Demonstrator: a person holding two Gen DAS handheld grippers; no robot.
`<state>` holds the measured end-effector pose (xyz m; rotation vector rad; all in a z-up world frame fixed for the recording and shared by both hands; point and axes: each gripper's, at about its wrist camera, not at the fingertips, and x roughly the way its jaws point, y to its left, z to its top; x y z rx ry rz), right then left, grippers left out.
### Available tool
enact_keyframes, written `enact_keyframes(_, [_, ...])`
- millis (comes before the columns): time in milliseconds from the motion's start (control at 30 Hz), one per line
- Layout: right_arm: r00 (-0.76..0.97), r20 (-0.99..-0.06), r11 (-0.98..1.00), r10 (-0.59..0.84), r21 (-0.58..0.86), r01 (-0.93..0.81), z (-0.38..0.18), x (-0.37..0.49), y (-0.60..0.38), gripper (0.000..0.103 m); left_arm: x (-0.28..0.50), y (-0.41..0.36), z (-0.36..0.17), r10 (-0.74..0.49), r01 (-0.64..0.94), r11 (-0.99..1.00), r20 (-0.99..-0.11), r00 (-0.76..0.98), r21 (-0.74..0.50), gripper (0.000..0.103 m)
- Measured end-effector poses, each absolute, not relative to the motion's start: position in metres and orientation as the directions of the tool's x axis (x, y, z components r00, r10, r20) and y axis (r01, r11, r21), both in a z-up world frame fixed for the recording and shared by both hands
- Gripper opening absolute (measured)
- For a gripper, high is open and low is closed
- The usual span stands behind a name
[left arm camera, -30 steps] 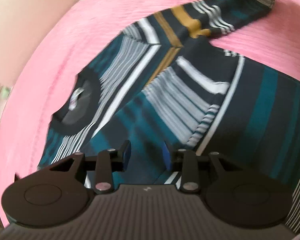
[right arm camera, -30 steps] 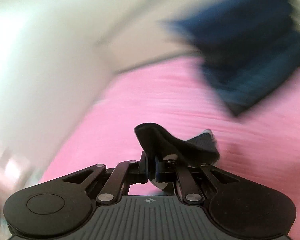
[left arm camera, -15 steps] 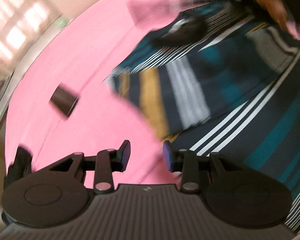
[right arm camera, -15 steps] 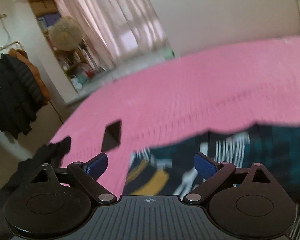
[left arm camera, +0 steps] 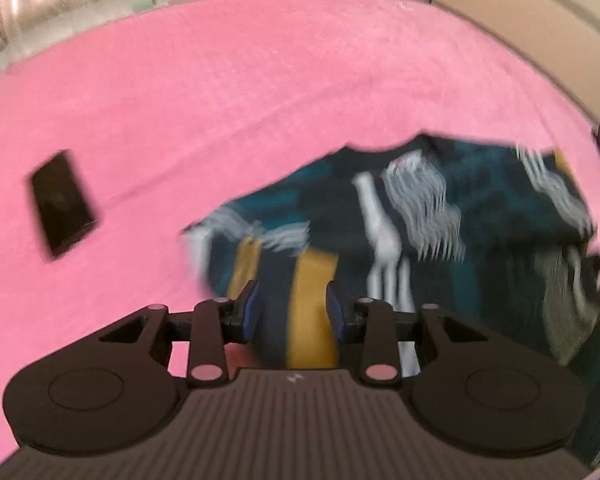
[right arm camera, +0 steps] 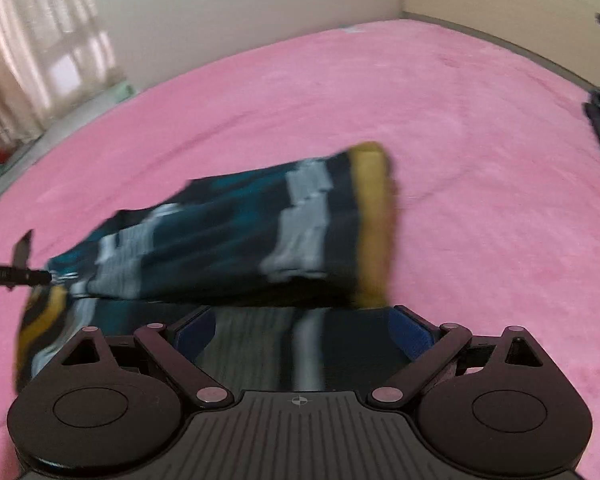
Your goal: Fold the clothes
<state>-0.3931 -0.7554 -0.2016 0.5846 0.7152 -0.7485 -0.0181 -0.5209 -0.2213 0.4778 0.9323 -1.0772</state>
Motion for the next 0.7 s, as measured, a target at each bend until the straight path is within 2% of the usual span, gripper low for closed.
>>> enact_keyframes(133, [0.507,-0.767,0.590,-0.394,0.212,0.779,-0.209,-0.410,-0.770,0.096,-0.007,-0.568,-0.245,-0.515,0.883,0.448,-0.848,0.123,-0.144,0.031])
enact_keyframes(267, [0.518,-0.767,0.596,-0.379,0.227,0.771,-0.209,-0.418,-0.778,0.096,0.001,-0.589,-0.270,-0.376,0.866,0.487,-0.922,0.090,-0.114,0.034])
enact_keyframes(367, [0.527,-0.763,0.599,-0.374,0.235,0.765,-0.211,-0.416,-0.784,0.096,0.000,-0.587,-0.268,-0.345,0.844,0.522,-0.936,0.076,-0.124,0.032])
enact_keyframes(400, [0.529,-0.763,0.599,-0.373,0.237,0.765,-0.213,-0.415,-0.787,0.096,0.000,-0.586,-0.266,-0.347,0.835,0.531,-0.936,0.061,-0.143,0.029])
enact_keyframes(433, [0.530,-0.762,0.600,-0.371,0.239,0.763,-0.213,-0.414,-0.788,0.096,-0.001,-0.586,-0.265,-0.354,0.830,0.533,-0.934,0.041,-0.165,0.014])
enact_keyframes(467, [0.530,-0.762,0.604,-0.372,0.235,0.761,-0.213,-0.414,-0.789,0.096,-0.002,-0.586,-0.263,-0.365,0.828,0.529,-0.931,0.025,-0.185,0.005])
enact_keyframes(567, [0.534,-0.758,0.616,-0.374,0.228,0.754,-0.211,-0.413,-0.793,0.096,-0.009,-0.586,-0.238,-0.453,0.857,0.491,-0.887,0.094,-0.160,0.004])
enact_keyframes(633, [0.534,-0.763,0.624,-0.365,0.225,0.748,-0.214,-0.411,-0.794,0.096,-0.014,-0.579,-0.204,-0.574,0.884,0.453,-0.797,0.189,-0.117,0.004])
enact_keyframes(700, [0.527,-0.776,0.633,-0.346,0.222,0.742,-0.220,-0.408,-0.795,0.096,-0.010,-0.570,-0.194,-0.589,0.879,0.472,-0.765,0.258,-0.067,0.004])
